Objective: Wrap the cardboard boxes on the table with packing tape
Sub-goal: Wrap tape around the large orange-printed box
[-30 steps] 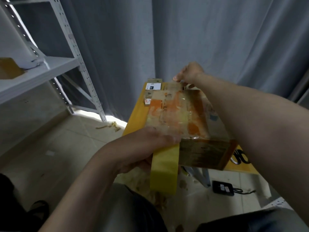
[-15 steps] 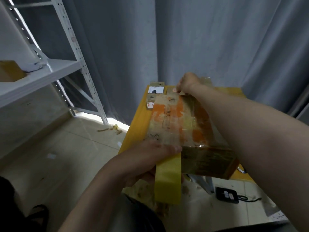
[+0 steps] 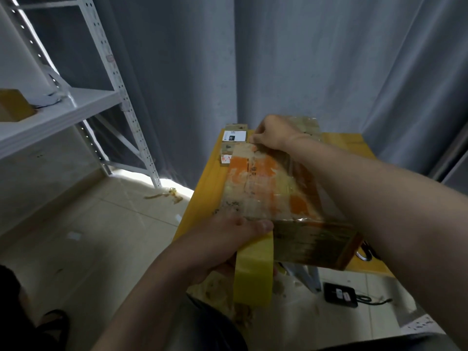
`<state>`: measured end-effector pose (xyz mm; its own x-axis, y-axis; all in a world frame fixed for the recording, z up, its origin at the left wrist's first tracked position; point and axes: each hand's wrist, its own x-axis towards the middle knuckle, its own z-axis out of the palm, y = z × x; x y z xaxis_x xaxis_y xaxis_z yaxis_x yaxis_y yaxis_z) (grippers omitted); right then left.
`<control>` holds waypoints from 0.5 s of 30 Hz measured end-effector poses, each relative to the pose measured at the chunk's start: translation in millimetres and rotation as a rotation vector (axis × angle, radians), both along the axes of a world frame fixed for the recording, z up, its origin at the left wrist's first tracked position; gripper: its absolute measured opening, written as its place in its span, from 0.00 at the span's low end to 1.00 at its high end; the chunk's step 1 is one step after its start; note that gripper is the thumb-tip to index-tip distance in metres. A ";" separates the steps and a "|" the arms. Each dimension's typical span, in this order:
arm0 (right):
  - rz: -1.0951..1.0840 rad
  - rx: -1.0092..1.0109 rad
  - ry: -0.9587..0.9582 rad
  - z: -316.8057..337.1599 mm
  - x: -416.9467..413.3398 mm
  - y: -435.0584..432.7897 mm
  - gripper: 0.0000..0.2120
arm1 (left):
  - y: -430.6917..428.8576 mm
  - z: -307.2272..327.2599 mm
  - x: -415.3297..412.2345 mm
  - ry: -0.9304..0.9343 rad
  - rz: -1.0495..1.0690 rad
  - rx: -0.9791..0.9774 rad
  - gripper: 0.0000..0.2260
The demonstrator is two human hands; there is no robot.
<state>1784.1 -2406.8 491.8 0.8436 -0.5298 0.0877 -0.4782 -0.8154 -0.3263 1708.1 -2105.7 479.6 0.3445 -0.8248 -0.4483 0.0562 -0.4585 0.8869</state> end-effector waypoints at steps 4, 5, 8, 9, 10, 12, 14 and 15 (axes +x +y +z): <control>0.040 0.004 0.178 -11.0 -1.0 6.2 0.26 | 1.6 -4.4 -2.4 0.041 0.000 -0.018 0.17; 0.036 -0.004 0.200 -11.4 -1.1 5.7 0.29 | 2.1 -6.1 -2.7 0.051 0.006 -0.024 0.17; 0.003 -0.018 0.286 -11.1 0.1 6.3 0.35 | 1.9 -12.6 -3.7 0.055 0.054 -0.028 0.18; -0.006 -0.030 0.299 -11.3 0.4 7.2 0.36 | 1.2 -14.9 -4.3 0.044 0.076 -0.028 0.18; -0.016 -0.048 0.306 -11.9 0.3 8.8 0.37 | 0.7 -17.0 -5.4 0.031 0.098 -0.030 0.18; -0.070 -0.077 0.323 -12.9 -1.6 13.6 0.38 | -0.6 -19.4 -8.4 0.008 0.137 -0.039 0.18; -0.146 -0.156 0.405 -11.3 -7.0 22.4 0.38 | -2.6 -20.4 -11.4 -0.008 0.167 -0.048 0.18; -0.144 -0.222 0.446 -10.2 -10.1 27.3 0.38 | -3.5 -20.3 -12.0 -0.011 0.171 -0.051 0.18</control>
<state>1774.0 -2379.5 481.5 0.7443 -0.6531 -0.1398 -0.6441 -0.7572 0.1081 1696.0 -2109.2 459.3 0.4865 -0.7753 -0.4028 0.1199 -0.3975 0.9098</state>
